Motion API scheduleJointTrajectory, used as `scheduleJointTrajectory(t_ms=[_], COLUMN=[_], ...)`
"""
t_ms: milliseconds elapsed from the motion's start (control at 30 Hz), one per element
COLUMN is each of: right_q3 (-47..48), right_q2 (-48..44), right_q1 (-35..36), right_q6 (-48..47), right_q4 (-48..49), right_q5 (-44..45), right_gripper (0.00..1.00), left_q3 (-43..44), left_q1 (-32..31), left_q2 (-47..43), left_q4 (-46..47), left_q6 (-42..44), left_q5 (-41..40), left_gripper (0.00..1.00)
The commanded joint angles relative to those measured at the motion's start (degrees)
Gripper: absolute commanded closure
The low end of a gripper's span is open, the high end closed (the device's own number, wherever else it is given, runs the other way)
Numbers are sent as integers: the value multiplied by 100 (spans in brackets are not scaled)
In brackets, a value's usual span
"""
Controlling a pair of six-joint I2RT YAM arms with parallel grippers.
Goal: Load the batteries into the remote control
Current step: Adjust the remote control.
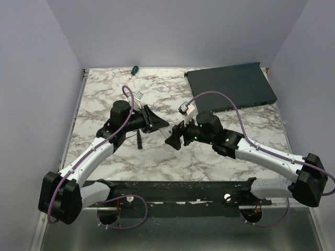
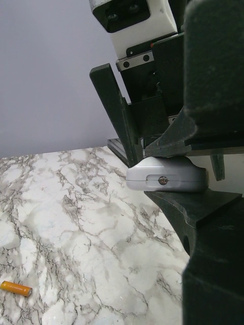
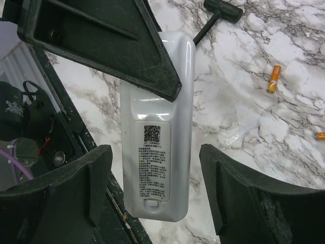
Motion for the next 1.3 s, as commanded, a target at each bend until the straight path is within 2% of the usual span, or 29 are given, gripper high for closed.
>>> scheduleJointTrajectory(t_ms=[0,233,367,400,467,567,633,733,967,1267], right_q3=[-77,-44,22,31,87,188,227,253,218,200], right_q2=[65,160,222,227,266,323,333,319,259,214], right_q1=[79,117,126,130,126,126,126,130,126,126], right_q6=[-69,-105,-114,-117,-108,-85,-62,-9,47,120], right_q4=[195,332,270,266,123,12,3,2,54,144], right_q5=[37,40,32,29,-19,-77,-71,17,112,149], right_gripper=[24,43,58,65,78,90,97,98,99,98], left_q3=[181,155,107,102,102,102,111,102,50,55], left_q1=[-35,-35,-41,-38,-40,-44,-43,-44,-44,-70], left_q2=[20,40,45,48,52,40,31,13,22,6], left_q4=[144,232,236,236,249,271,264,215,188,165], left_q6=[-71,-124,-142,-142,-150,-147,-134,-101,-63,-13], left_q5=[-55,16,12,13,32,30,34,-4,-10,-32], left_gripper=[100,100,100,99,94,89,79,71,62,61])
